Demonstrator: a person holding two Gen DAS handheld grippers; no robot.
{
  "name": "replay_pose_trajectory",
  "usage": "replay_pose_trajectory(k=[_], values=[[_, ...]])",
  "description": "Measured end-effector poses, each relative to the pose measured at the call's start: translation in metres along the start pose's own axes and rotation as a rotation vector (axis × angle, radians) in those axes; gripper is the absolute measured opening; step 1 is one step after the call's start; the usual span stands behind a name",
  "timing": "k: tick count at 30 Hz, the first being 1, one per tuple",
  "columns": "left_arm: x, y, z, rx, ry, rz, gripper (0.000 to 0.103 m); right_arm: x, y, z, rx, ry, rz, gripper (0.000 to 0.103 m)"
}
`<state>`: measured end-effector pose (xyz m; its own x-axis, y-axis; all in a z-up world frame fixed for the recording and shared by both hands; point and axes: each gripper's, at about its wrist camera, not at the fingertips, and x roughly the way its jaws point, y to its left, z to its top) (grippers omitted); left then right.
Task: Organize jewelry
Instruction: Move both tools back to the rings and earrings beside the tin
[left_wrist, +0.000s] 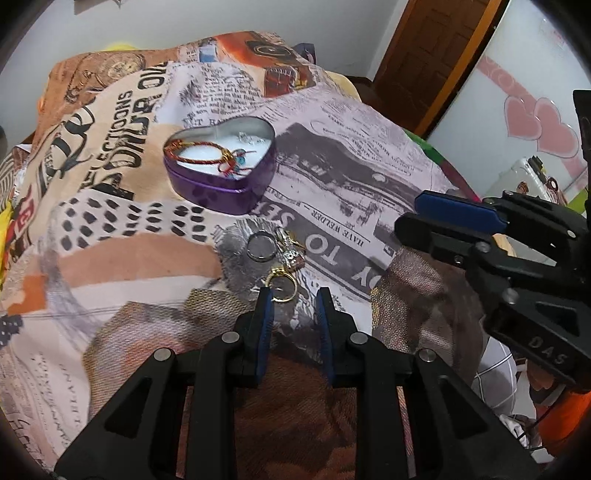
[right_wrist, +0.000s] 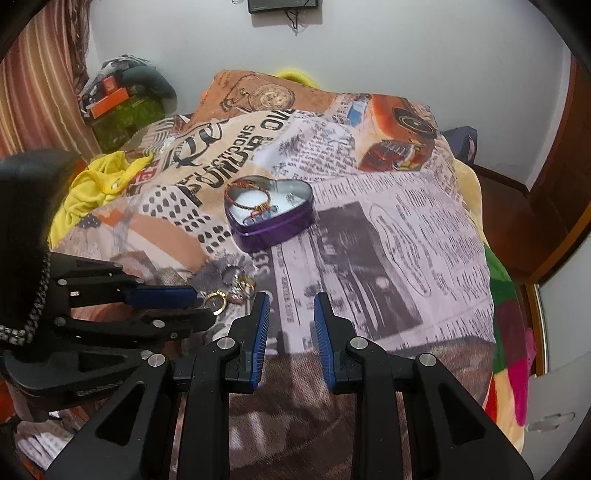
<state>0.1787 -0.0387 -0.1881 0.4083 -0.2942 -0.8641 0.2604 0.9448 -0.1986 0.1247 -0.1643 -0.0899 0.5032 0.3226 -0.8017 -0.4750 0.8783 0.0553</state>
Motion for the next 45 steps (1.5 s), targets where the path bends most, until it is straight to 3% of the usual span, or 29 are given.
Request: replay_pose_trajectory(k=[13, 18, 23, 29, 32, 45], values=[[0.013, 0.005, 0.009, -0.013, -0.007, 0.020, 0.022, 0.005, -0.007, -0.011, 0.039, 0.013, 0.034, 0.022], [0.015, 0.011, 0.010, -0.034, -0.009, -0.009, 0.022, 0.007, -0.011, -0.012, 0.053, 0.017, 0.040, 0.022], [0.020, 0.006, 0.013, 0.004, -0.020, 0.031, 0.022, 0.010, -0.011, -0.014, 0.058, 0.027, 0.048, 0.022], [0.022, 0.002, 0.015, 0.037, -0.027, 0.066, 0.014, 0.010, -0.006, -0.014, 0.054, 0.028, 0.054, 0.022], [0.019, 0.006, 0.013, 0.031, -0.025, 0.078, 0.001, 0.009, -0.006, -0.014, 0.054, 0.027, 0.054, 0.022], [-0.013, 0.022, -0.002, 0.006, -0.075, 0.094, 0.001, 0.028, 0.005, -0.013, 0.056, 0.079, 0.108, 0.022]])
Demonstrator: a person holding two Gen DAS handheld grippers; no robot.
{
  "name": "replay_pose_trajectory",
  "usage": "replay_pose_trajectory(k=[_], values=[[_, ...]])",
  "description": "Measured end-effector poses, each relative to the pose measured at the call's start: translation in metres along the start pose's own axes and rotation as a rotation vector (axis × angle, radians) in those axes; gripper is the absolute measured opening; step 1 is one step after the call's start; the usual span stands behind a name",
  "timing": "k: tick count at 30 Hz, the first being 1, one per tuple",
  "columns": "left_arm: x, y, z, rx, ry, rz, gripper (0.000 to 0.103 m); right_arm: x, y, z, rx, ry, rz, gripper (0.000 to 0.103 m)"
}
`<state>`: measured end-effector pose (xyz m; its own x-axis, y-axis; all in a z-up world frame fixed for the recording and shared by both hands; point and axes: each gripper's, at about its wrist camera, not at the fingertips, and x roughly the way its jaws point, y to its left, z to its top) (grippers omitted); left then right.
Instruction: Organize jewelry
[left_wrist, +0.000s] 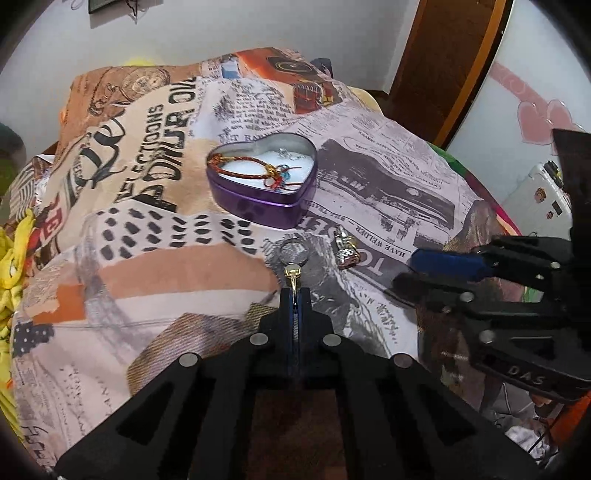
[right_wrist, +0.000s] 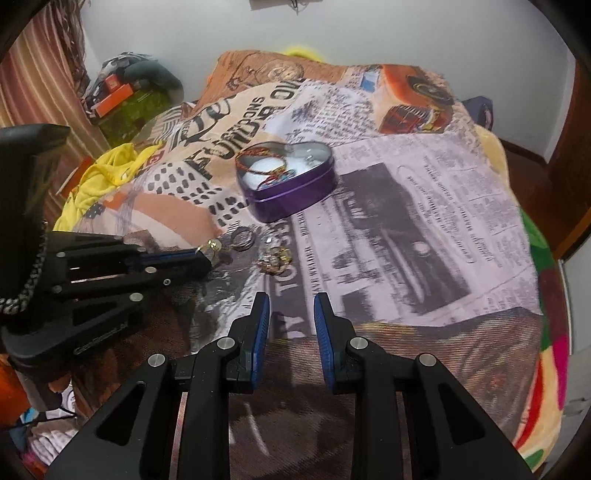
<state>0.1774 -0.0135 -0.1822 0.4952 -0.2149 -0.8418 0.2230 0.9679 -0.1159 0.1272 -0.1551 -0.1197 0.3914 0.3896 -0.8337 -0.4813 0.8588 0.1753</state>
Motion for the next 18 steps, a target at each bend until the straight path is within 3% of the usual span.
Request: replay_pose_trajectory(k=[10, 18], values=[[-0.017, 0.019, -0.002, -0.039, -0.051, 0.010, 0.001, 0.021, 0.022, 0.003, -0.026, 0.042, 0.100, 0.022], [-0.018, 0.026, -0.003, -0.064, -0.065, -0.013, 0.001, 0.030, 0.017, 0.014, 0.001, 0.035, 0.021, 0.022]])
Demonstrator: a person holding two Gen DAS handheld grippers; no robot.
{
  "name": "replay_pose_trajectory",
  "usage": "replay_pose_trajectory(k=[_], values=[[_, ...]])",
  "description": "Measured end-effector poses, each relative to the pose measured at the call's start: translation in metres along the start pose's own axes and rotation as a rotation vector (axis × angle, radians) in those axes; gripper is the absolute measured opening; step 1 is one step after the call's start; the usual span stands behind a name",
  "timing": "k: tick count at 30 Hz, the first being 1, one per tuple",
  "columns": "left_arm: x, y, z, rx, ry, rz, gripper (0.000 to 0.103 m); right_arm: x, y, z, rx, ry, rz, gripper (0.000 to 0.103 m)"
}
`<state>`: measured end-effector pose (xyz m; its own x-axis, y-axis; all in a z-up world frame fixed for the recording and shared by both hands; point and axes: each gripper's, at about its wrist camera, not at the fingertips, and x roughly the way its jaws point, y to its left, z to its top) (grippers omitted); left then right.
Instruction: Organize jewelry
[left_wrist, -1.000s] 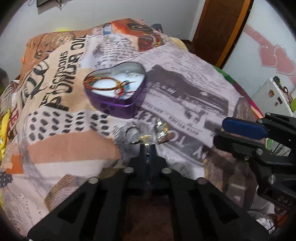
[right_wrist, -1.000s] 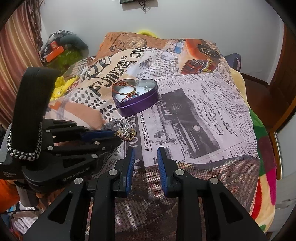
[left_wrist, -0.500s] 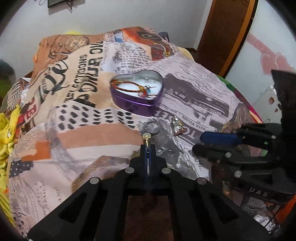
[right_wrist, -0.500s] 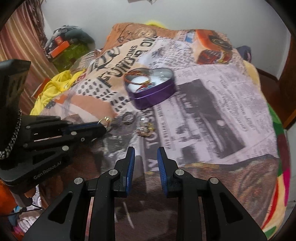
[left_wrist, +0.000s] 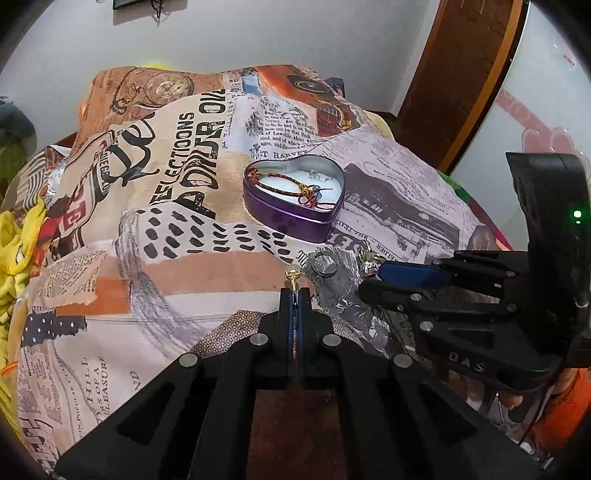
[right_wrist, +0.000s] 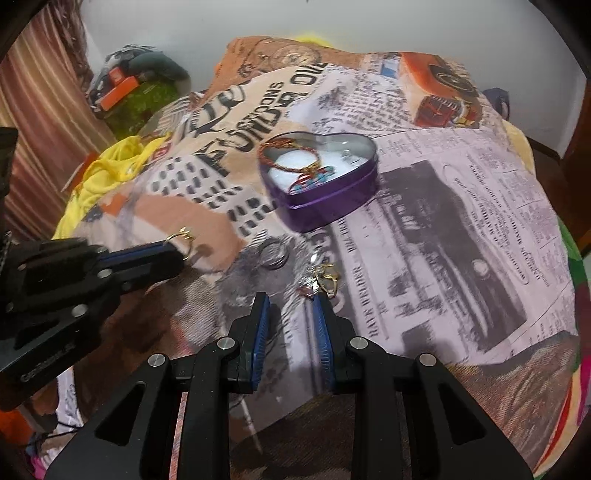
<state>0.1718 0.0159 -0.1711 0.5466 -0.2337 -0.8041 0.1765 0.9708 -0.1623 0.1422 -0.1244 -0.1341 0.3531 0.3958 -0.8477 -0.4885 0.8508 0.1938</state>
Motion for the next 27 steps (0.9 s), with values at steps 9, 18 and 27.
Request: replay_pose_trajectory(k=[9, 18, 27], values=[[0.001, 0.003, 0.001, -0.004, -0.009, -0.012, 0.001, 0.006, 0.001, 0.007, -0.022, -0.012, -0.045, 0.022], [-0.003, 0.004, 0.004, -0.011, -0.018, -0.006, 0.001, 0.004, 0.002, 0.006, -0.036, -0.026, -0.045, 0.015], [-0.019, -0.003, 0.013, -0.004, -0.066, -0.001, 0.001, -0.016, 0.005, 0.007, -0.039, -0.079, -0.037, 0.015]])
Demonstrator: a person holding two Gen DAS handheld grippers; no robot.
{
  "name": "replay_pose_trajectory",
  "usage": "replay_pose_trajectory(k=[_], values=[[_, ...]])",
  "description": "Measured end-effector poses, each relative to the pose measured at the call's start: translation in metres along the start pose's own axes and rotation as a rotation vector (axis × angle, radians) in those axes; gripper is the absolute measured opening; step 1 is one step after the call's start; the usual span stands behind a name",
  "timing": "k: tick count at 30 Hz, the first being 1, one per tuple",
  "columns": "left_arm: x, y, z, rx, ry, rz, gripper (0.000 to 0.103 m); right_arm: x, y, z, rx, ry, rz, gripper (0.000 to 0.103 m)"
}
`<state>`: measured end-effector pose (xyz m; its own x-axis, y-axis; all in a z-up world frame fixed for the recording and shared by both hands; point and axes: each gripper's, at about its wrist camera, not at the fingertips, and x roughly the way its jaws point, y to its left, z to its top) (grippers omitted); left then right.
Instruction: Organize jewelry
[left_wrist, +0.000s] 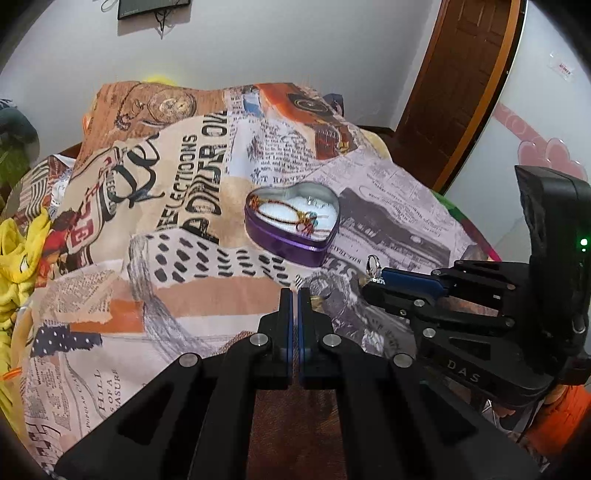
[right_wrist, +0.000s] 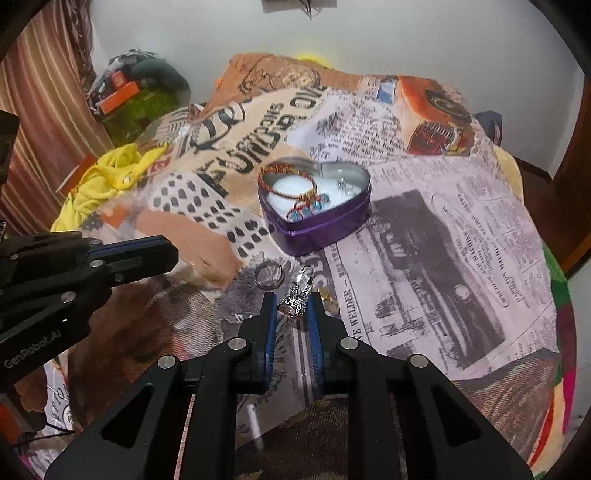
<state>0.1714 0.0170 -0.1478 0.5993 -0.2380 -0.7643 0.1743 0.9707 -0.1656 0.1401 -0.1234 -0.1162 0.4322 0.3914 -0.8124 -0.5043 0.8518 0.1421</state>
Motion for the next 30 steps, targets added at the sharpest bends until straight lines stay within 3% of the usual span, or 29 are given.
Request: replay_pose_trajectory(k=[5, 10, 16, 20, 30], values=[[-0.003, -0.002, 0.004, 0.005, -0.009, 0.001, 0.001, -0.015, 0.000, 0.007, -0.001, -0.049, -0.006, 0.015], [0.015, -0.004, 0.004, -0.004, 0.069, -0.035, 0.004, -0.025, -0.002, 0.011, 0.002, -0.086, -0.018, 0.015], [0.041, -0.024, -0.002, 0.033, 0.157, -0.064, 0.014, -0.031, -0.015, 0.009, 0.021, -0.105, -0.041, 0.015], [0.056, -0.035, -0.004, 0.051, 0.193, -0.072, 0.029, -0.033, -0.028, 0.007, 0.040, -0.110, -0.056, 0.015], [0.080, -0.047, 0.003, 0.099, 0.210, -0.024, 0.034, -0.032, -0.051, -0.002, 0.073, -0.110, -0.058, 0.015]])
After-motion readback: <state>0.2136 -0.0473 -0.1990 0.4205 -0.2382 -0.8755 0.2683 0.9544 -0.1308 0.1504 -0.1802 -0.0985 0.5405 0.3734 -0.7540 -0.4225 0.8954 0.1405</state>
